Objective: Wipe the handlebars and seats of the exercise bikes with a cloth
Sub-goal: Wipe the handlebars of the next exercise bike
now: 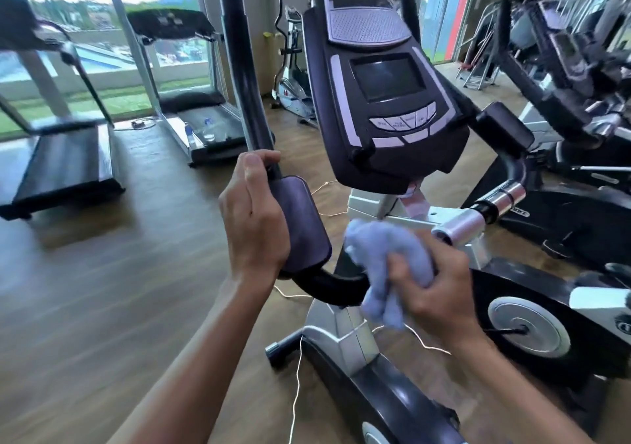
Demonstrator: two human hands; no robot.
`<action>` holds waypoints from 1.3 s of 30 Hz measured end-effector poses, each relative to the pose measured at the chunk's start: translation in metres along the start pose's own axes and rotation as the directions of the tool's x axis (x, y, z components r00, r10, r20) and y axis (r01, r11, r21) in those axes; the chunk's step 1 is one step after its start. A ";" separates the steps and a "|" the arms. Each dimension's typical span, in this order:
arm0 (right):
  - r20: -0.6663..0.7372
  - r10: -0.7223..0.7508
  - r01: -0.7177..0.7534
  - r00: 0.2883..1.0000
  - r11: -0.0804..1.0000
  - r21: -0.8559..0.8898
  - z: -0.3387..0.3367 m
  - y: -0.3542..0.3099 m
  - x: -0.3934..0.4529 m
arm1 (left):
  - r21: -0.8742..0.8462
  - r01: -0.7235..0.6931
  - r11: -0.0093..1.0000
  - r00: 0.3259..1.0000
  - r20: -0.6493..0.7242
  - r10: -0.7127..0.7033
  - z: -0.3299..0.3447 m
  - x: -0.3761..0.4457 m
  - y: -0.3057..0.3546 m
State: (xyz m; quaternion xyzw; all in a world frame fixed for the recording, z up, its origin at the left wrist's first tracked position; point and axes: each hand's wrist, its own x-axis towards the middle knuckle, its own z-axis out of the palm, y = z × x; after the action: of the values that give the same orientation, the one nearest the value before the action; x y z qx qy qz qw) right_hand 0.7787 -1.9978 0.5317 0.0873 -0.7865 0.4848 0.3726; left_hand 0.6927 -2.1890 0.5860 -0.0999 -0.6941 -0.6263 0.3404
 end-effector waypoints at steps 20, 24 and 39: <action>-0.237 0.100 -0.142 0.966 0.976 -0.165 0.066 -0.027 -0.026 | -0.250 0.117 0.961 0.993 0.053 -0.107 -0.003 -0.001 -0.006; -0.591 0.487 -0.295 0.643 0.870 0.396 0.060 -0.051 0.012 | -0.289 0.126 0.949 0.991 0.081 -0.107 -0.006 0.000 -0.009; 0.067 0.009 0.008 0.998 0.965 -0.261 0.111 -0.080 0.003 | -0.630 0.543 0.555 0.823 0.529 -0.204 -0.042 0.034 -0.005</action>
State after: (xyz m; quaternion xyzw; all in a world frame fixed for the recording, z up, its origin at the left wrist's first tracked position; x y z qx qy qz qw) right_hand 0.7606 -2.1300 0.5617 0.0536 -0.8555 0.3741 0.3540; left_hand 0.6786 -2.2393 0.6018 -0.2037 -0.4244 -0.8819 -0.0263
